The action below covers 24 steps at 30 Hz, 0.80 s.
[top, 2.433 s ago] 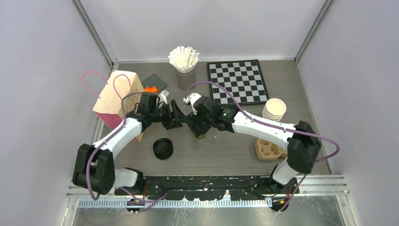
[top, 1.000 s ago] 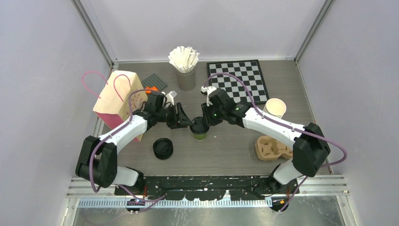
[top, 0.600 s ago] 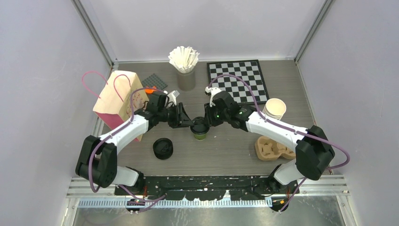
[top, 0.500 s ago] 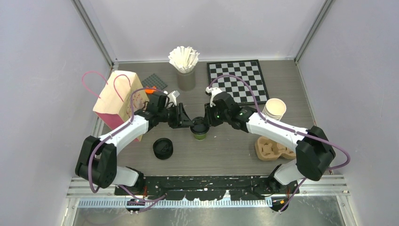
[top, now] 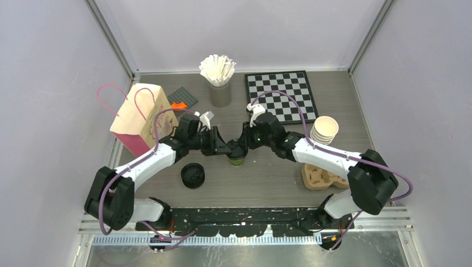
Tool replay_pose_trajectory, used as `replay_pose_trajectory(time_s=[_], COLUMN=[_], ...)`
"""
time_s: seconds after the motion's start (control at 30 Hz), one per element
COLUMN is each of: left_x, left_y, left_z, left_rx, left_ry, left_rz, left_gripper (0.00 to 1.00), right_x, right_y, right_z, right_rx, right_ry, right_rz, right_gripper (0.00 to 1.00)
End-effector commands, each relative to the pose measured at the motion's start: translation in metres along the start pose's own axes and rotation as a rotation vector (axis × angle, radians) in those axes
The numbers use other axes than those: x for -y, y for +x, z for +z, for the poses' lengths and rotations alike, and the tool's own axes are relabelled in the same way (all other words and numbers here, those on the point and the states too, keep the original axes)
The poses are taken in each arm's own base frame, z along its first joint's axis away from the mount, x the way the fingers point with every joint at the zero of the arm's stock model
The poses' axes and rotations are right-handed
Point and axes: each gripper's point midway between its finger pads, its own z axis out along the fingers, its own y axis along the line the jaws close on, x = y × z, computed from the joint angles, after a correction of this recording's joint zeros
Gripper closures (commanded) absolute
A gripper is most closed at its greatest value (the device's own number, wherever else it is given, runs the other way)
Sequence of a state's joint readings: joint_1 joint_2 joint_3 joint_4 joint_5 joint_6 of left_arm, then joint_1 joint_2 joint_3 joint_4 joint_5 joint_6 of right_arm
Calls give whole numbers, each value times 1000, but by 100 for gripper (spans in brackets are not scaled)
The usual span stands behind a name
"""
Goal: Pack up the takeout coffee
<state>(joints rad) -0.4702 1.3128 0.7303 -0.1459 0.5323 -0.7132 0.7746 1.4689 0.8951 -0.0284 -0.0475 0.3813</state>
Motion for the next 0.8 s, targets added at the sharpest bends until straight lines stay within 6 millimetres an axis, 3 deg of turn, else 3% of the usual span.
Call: replay_pose_trajectory(time_s=[0.0, 0.3, 0.47, 0.77], left_x=[-26, 6, 15, 18], left_y=[43, 19, -5, -23], left_z=[9, -7, -18, -9], left_rx=[-101, -4, 65, 57], left_ry=[-107, -57, -94, -115], left_rz=[-41, -27, 13, 38], left_gripper=[64, 59, 53, 50], right_x=[33, 13, 12, 3], right_y=[99, 62, 60, 44], right_z=[1, -4, -5, -10], right_rx=[-333, -271, -279, -254], right_ry=[104, 31, 20, -4], right_rz=[15, -53, -82, -102], right_gripper=[69, 66, 66, 63])
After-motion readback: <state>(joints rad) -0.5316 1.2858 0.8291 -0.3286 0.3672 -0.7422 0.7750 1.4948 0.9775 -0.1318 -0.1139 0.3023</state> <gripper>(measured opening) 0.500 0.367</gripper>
